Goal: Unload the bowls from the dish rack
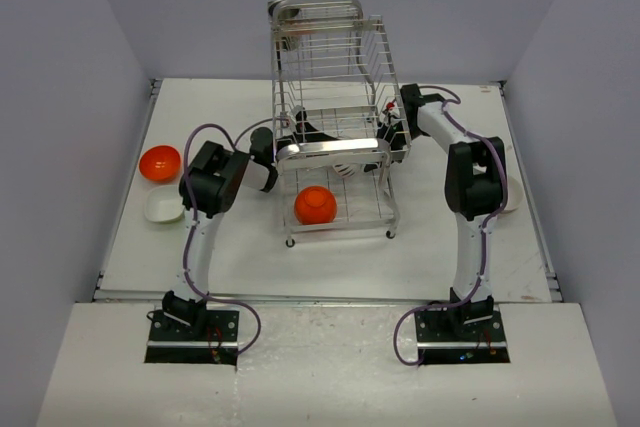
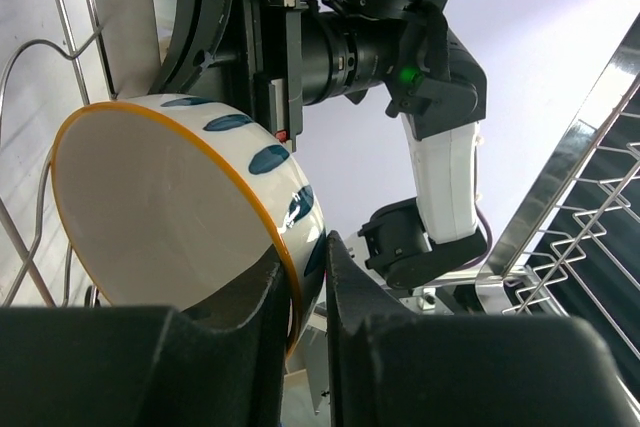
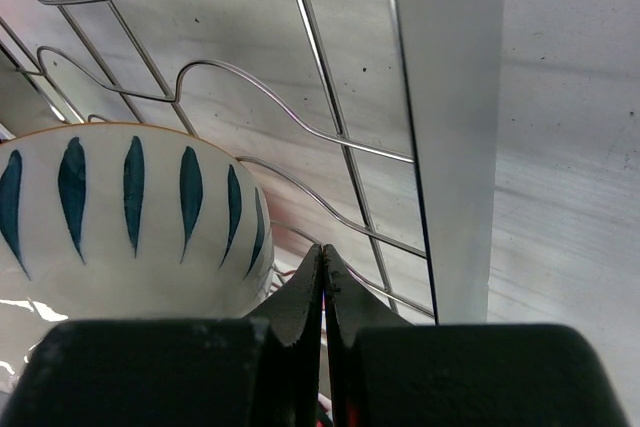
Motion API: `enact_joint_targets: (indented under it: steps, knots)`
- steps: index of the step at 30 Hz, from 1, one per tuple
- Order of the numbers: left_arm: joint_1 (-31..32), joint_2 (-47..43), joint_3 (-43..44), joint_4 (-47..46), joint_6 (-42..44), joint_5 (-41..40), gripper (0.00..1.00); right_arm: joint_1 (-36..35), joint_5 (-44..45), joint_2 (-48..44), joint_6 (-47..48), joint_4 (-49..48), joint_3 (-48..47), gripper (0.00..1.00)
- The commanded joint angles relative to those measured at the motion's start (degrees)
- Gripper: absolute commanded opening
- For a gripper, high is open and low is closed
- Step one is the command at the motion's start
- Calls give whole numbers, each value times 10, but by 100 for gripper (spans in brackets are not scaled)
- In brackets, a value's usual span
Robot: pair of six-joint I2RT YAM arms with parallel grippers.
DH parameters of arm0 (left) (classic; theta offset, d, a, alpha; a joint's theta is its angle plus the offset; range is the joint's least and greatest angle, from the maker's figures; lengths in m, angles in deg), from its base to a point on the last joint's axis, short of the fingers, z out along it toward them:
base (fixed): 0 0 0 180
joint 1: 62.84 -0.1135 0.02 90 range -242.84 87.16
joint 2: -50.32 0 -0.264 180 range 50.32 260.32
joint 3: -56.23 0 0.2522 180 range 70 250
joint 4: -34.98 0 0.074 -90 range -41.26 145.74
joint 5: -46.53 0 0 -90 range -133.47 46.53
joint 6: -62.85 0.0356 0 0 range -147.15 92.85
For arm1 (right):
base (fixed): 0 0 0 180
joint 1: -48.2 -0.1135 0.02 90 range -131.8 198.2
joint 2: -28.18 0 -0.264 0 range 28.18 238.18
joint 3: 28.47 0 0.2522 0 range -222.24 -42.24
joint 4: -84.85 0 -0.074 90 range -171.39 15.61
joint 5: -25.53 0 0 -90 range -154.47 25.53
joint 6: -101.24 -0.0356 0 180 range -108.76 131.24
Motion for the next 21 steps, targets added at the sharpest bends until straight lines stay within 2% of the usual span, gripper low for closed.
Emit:
enact_joint_targets:
  steps: [1, 12, 21]
  knots:
    - [8, 26, 5, -12, -25, 5, 0, 4, -4, -18, 11, 10, -8, 0]
    - [8, 24, 15, -75, -58, -10, 0, 7, -3, -28, 13, 9, 4, 0]
    - [6, -13, 43, -65, -38, -10, 0, 8, -8, -59, 14, 7, 15, 0]
